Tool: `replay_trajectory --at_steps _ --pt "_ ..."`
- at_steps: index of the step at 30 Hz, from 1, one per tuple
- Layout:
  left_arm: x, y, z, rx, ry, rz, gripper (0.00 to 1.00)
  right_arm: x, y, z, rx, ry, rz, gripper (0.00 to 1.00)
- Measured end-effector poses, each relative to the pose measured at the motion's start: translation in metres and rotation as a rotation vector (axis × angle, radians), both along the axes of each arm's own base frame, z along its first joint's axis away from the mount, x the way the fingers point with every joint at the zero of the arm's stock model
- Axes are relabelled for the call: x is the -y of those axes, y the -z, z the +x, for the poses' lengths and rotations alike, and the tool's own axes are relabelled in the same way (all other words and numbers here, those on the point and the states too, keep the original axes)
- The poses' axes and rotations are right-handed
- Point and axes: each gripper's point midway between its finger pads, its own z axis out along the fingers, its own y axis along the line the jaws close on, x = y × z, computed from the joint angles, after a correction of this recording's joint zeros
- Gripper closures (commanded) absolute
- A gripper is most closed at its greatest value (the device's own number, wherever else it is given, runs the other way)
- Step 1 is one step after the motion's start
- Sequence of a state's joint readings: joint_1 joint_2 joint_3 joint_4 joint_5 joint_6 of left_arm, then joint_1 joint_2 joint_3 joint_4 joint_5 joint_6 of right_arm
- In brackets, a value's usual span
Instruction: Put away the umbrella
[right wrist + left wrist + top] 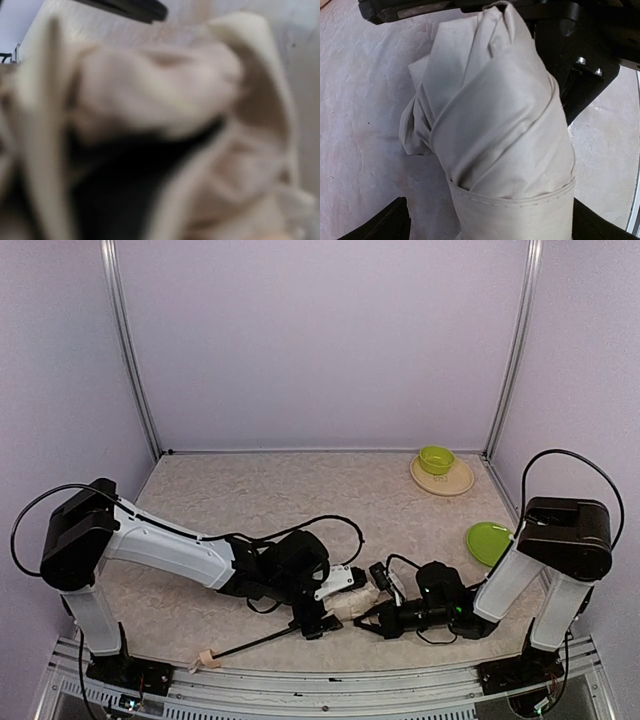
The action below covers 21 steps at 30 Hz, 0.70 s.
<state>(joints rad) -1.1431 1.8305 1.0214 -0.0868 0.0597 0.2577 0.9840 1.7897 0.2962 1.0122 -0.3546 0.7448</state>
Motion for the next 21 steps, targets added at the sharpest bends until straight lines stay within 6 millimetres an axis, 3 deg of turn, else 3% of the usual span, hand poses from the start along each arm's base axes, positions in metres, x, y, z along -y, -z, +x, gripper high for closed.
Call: replay_trajectory --at_steps 5,12,21 --pt "-0.002 -0.009 -0.007 -0.001 0.036 0.000 0.01 0.000 0.001 -0.002 -0.006 -0.008 -0.007 1.00" --pt "0.000 -0.042 -0.010 -0.054 0.063 -0.119 0.01 -0.007 -0.005 0.002 0.007 -0.012 0.009 1.00" --pt "-0.002 -0.026 -0.008 -0.112 0.027 -0.090 0.01 -0.007 -0.004 0.003 0.003 -0.012 0.004 1.00"
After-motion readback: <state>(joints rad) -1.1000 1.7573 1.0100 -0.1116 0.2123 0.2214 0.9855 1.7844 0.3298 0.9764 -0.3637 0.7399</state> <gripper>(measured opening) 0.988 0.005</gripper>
